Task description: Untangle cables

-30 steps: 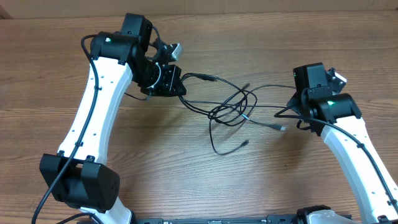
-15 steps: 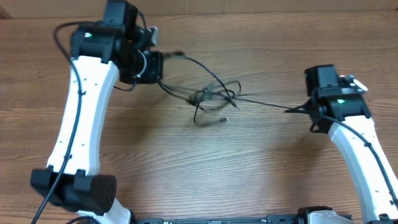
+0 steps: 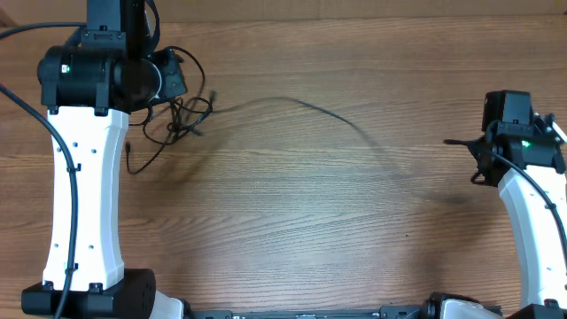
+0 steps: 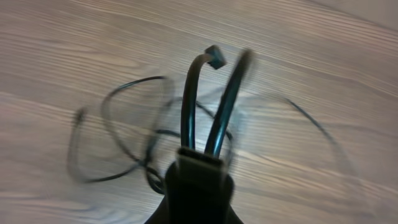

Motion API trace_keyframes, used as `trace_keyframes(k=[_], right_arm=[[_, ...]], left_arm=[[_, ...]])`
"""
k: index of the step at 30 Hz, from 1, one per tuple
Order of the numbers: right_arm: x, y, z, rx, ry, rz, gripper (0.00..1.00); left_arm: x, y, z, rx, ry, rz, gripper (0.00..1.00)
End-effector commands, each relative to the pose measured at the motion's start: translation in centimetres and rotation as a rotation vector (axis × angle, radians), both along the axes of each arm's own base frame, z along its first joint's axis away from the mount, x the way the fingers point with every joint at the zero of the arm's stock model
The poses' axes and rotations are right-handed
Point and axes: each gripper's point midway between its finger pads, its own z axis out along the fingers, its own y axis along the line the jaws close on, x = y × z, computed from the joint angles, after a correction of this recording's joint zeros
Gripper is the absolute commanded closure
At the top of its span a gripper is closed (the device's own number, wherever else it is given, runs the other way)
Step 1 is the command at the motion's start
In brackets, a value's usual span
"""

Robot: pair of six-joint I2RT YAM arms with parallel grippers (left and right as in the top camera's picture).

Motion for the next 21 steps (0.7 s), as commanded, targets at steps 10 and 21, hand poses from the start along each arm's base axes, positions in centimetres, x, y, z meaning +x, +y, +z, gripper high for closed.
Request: trace_keyframes(k=[10, 21], right_arm=[[6.2, 16.1, 2.7, 0.556, -0.292, 0.988, 0.46], [4.5, 13.5, 0.2, 0.444, -0.127, 0.918, 0.30]], left_arm=[[-2.0, -13.9, 3.7, -0.226, -0.161, -0.667, 0.68], [-2.5, -11.0, -0.3, -0.081, -0.016, -0.542, 0.40]])
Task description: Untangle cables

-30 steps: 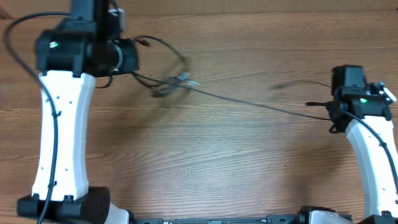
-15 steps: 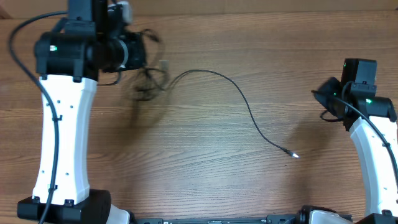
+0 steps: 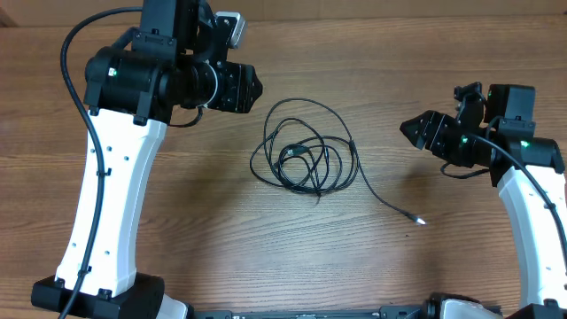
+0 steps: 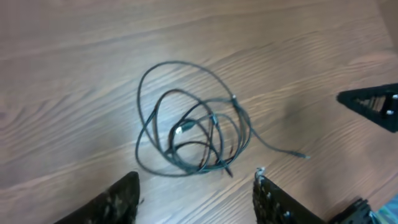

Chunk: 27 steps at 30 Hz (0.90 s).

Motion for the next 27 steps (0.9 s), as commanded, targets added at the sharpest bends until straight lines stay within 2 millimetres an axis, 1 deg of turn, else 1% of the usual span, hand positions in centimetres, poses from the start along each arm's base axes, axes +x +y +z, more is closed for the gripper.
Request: trace_keyframes(k=[1, 3, 5, 8, 11, 14, 15, 16, 18, 19, 21, 23, 24, 25, 27], right_arm=[[-0.3, -2.1, -1.1, -0.129, 0.029, -0.030, 0.29], [-0.7, -3.0, -1.6, -0.179, 0.057, -0.057, 0.29], [-1.0, -3.2, -1.7, -0.188, 0.073, -0.062, 0.25], [-1.5, -3.4, -1.6, -0.203, 0.097, -0.068, 0.21], [-2.5, -3.5, -1.6, -0.214, 0.142, -0.067, 0.17], [-3.8, -3.3, -1.7, -0.208, 0.194, -0.061, 0.16], [-4.2, -3.3, -1.8, -0.207, 0.204, -0.059, 0.16], [-4.4, -3.1, -1.7, -0.208, 0.205, -0.054, 0.16], [-4.5, -2.5, -1.1, -0.217, 0.180, -0.014, 0.15], [-4.6, -1.8, -0.7, -0.218, 0.162, 0.008, 0.14], [-4.8, 0.4, 0.2, -0.217, 0.109, 0.101, 0.10], [-4.9, 2.4, 0.7, -0.229, 0.069, 0.180, 0.08], [-5.0, 4.2, 0.9, -0.240, 0.040, 0.254, 0.07], [-5.1, 5.2, 1.0, -0.246, 0.024, 0.295, 0.06], [-5.2, 8.0, 1.0, -0.263, -0.019, 0.404, 0.04]], left_arm=[[-0.3, 1.9, -2.1, 0.089, 0.048, 0.070, 0.39], [-0.5, 3.4, -4.2, 0.147, 0.113, 0.172, 0.39], [-1.4, 5.1, -6.7, 0.216, 0.201, 0.275, 0.39], [-3.2, 6.6, -8.5, 0.288, 0.300, 0.347, 0.40], [-5.6, 8.1, -9.1, 0.361, 0.395, 0.400, 0.40], [-8.1, 9.1, -9.4, 0.416, 0.492, 0.426, 0.41], [-8.4, 8.7, -9.5, 0.403, 0.505, 0.402, 0.44], [-9.0, 8.2, -9.6, 0.375, 0.519, 0.388, 0.43], [-9.9, 8.0, -9.5, 0.357, 0.531, 0.403, 0.43], [-10.4, 8.2, -9.4, 0.357, 0.527, 0.420, 0.44], [-11.3, 9.0, -9.3, 0.366, 0.508, 0.468, 0.43], [-12.1, 10.0, -9.1, 0.372, 0.466, 0.523, 0.41], [-12.4, 10.4, -9.0, 0.363, 0.432, 0.547, 0.39], [-12.6, 10.6, -8.9, 0.348, 0.400, 0.567, 0.36], [-12.6, 10.6, -8.8, 0.296, 0.323, 0.587, 0.29]])
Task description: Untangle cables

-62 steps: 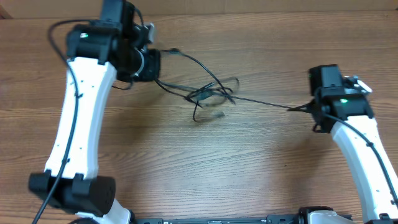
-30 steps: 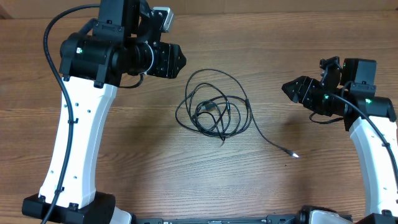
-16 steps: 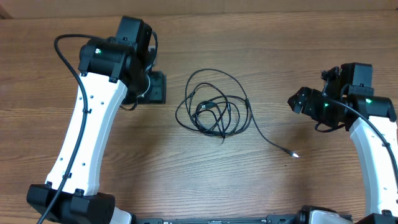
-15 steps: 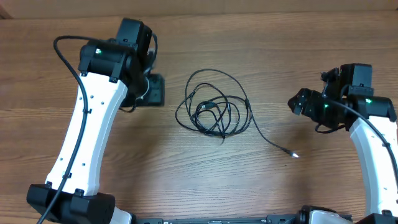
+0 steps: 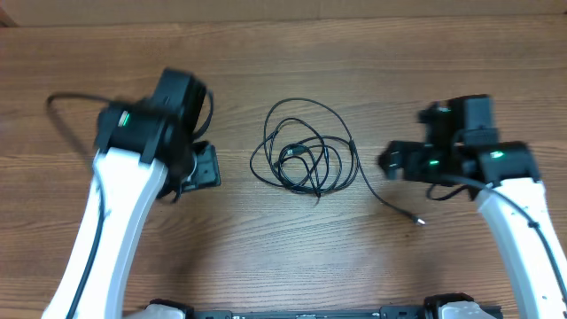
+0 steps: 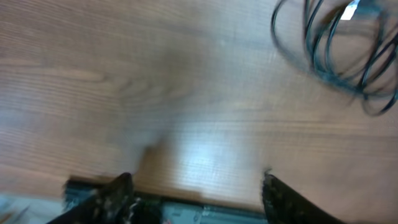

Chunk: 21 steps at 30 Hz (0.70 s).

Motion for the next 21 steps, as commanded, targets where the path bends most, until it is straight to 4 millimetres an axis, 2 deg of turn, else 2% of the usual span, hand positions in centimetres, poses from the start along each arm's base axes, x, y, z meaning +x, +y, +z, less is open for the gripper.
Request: trace_keyframes(k=[1, 4, 7, 10, 15, 18, 20, 21], right_arm=[[0.1, 5.0, 1.5, -0.004, -0.096, 0.213, 0.03], [0.4, 9.4, 1.0, -0.002, -0.141, 0.338, 0.03], [1.2, 13.2, -0.8, -0.038, -0.170, 0.428, 0.06], [1.7, 15.3, -3.2, -0.096, -0.168, 0.472, 0.09], [2.2, 17.1, -7.7, -0.154, -0.106, 0.481, 0.17], [2.4, 17.1, -9.7, -0.167, -0.064, 0.458, 0.19], [2.5, 17.1, -11.1, -0.173, -0.034, 0.444, 0.26], [2.5, 17.1, -11.7, -0.176, -0.021, 0.440, 0.36]], left_arm=[[-0.8, 0.8, 0.9, -0.016, -0.166, 0.073, 0.25], [0.2, 0.5, 0.6, -0.058, -0.302, 0.075, 0.11], [1.1, -0.3, -0.3, -0.108, -0.346, 0.063, 0.09], [1.3, -1.0, -1.6, -0.135, -0.318, 0.053, 0.11], [1.8, -1.1, -2.9, -0.114, -0.268, 0.043, 0.12], [1.9, -1.1, -3.3, -0.109, -0.252, 0.043, 0.12], [2.0, -1.2, -3.5, -0.109, -0.247, 0.044, 0.12], [2.1, -1.2, -3.5, -0.109, -0.246, 0.044, 0.12]])
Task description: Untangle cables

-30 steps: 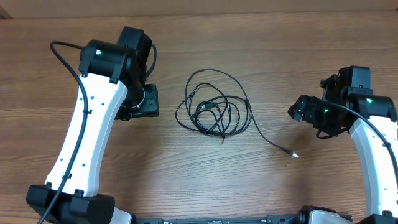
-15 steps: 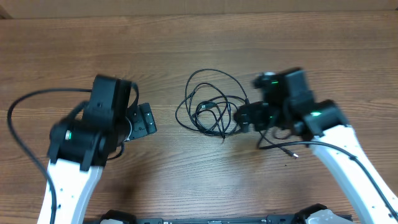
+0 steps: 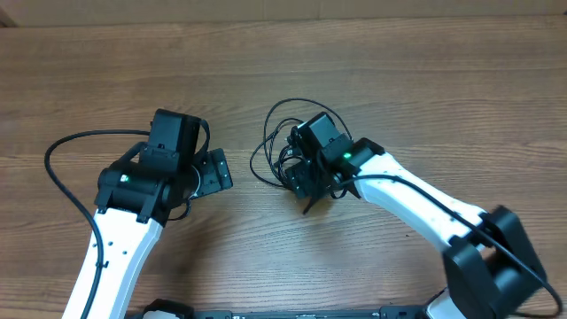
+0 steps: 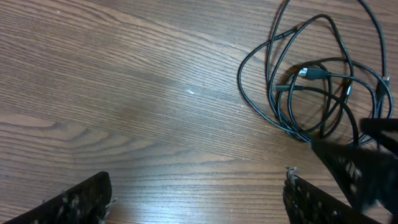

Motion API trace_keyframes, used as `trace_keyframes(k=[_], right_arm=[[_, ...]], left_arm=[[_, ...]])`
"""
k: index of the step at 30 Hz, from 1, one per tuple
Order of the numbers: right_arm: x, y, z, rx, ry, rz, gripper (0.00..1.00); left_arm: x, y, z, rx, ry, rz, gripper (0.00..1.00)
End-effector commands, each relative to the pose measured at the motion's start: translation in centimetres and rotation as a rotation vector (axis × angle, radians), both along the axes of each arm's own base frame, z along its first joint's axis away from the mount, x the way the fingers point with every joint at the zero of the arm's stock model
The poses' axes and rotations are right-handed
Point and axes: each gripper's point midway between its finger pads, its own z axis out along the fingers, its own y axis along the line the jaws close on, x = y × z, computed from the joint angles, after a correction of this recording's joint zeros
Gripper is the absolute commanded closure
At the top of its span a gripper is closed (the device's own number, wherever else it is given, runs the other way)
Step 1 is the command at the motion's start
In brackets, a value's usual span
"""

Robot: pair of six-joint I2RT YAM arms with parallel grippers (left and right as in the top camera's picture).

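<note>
A thin black cable (image 3: 276,133) lies in a loose tangle of loops at the table's middle; in the left wrist view the cable (image 4: 267,74) shows with a plug end (image 4: 306,73) inside the loops. My left gripper (image 3: 215,172) is open and empty just left of the tangle, its fingers (image 4: 81,200) wide apart over bare wood. My right gripper (image 3: 308,184) is down on the near right part of the tangle. Its dark fingers (image 4: 354,165) reach into the loops; whether they grip a strand is hidden.
The wooden table (image 3: 425,89) stretches around the tangle. The right arm (image 3: 416,208) crosses from the near right corner to the middle. The left arm (image 3: 111,239) and its own supply lead (image 3: 55,168) occupy the near left.
My right gripper was right of the tangle and apart from it; now it is down on the tangle's near right loops. The loose tail and plug at the right are covered. My left gripper stays open.
First my left gripper was shut on cable loops at the far left, a strand stretched toward the right gripper. Then the cable lay coiled mid-table with both grippers apart from it. Then both stood beside the coil; now the right one is on it.
</note>
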Motion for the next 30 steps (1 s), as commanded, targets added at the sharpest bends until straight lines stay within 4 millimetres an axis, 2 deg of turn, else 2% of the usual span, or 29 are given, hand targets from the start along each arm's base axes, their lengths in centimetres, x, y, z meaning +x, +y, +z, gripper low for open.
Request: trace_keyframes(k=[1, 3, 5, 7, 9, 13, 15, 18, 21, 25, 30], right_arm=[[0.7, -0.1, -1.6, -0.025, 0.020, -0.047, 0.60], [0.7, -0.1, -1.7, -0.026, 0.023, -0.050, 0.95], [1.4, 0.3, -0.2, -0.006, -0.005, -0.053, 0.96], [3.0, 0.8, 3.4, 0.036, -0.063, -0.067, 0.96], [5.0, 1.0, 8.7, 0.101, -0.133, -0.109, 0.96], [8.0, 0.5, 22.7, 0.295, -0.304, -0.161, 0.96], [8.2, -0.2, 29.0, 0.383, -0.376, -0.159, 0.96], [7.6, -2.0, 35.4, 0.451, -0.465, -0.178, 0.96], [6.9, -3.0, 37.9, 0.465, -0.502, -0.190, 0.96], [7.3, -3.7, 38.2, 0.443, -0.528, -0.220, 0.96], [9.4, -8.0, 39.0, 0.336, -0.646, -0.463, 0.96]], left_arm=[[0.1, -0.4, -0.3, -0.005, 0.007, -0.011, 0.12], [0.2, -0.4, -0.3, -0.006, 0.004, -0.011, 0.12], [0.2, -0.4, -0.2, -0.006, 0.003, -0.012, 0.12], [0.2, -0.4, -0.2, -0.006, 0.002, -0.012, 0.11], [0.3, -0.4, -0.2, -0.008, -0.003, -0.011, 0.10], [0.8, -0.6, 0.0, -0.014, -0.024, -0.011, 0.06], [1.0, -0.6, 0.1, -0.017, -0.033, -0.012, 0.05], [1.3, -0.8, 0.3, -0.027, -0.046, -0.014, 0.04], [1.8, -1.6, 0.6, -0.068, -0.068, -0.031, 0.02], [2.7, -3.2, 1.4, -0.146, -0.107, -0.068, 0.00], [3.4, -4.2, 0.9, -0.184, -0.097, -0.088, 0.01]])
